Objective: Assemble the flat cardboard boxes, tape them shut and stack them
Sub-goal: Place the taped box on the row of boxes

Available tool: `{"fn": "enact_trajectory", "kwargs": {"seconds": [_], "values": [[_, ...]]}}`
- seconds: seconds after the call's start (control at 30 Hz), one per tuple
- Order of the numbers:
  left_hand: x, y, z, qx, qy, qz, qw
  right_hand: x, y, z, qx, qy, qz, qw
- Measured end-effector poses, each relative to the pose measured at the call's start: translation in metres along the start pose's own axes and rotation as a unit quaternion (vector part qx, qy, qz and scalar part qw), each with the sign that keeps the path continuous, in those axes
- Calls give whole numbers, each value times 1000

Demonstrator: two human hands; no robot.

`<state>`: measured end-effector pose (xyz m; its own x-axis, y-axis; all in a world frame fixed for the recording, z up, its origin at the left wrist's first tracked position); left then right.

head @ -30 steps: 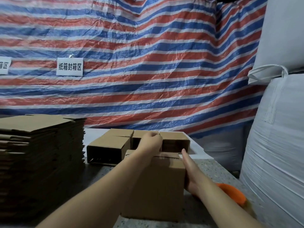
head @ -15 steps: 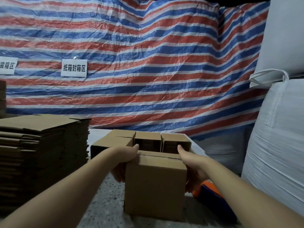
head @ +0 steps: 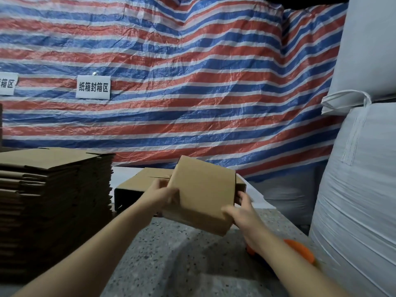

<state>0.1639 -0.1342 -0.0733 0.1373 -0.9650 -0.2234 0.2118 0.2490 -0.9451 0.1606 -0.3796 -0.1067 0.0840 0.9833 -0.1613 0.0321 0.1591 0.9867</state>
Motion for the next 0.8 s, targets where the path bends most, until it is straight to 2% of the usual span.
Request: {"fn": "enact_trajectory", "kwargs": {"seconds": [0.07,0.2,0.27,0.4,0.5,0.6,0.67,0.8], "values": [[4,26,-8,10,12,-32,999,5,-18,-7,-18,5,-61,998],[17,84,-26,-9,41,-31,999,20,-59,-11,-2,25,-178,984],[22,99,-31,-12,38,-29,999,23,-67,-12,-14,18,-181,983],[11,85,-20,14,-9,29,999,7,-41,-10,-32,-72,-121,990],[2,67,-5,-44,-14,48,998,-5,-12,7,10,-104,-98,990],[-9,48,12,-100,-46,89,990,-8,4,26,141,-58,-68,986],[-14,41,23,-132,-52,98,985,-7,16,30,177,-20,-103,979],[-10,41,40,-194,51,161,966,-3,29,39,180,20,-242,953]]}}
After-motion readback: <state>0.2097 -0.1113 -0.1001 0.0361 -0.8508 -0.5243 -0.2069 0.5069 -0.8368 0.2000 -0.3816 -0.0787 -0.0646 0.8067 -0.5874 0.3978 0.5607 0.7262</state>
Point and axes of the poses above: each hand's wrist, its own z-axis towards the middle knuckle, its own x-axis out of the palm, y = z × x, the point moved 7 cm from there along z, towards the middle knuckle, and after that the axes turned 8 degrees about x, right-handed, at the moved point
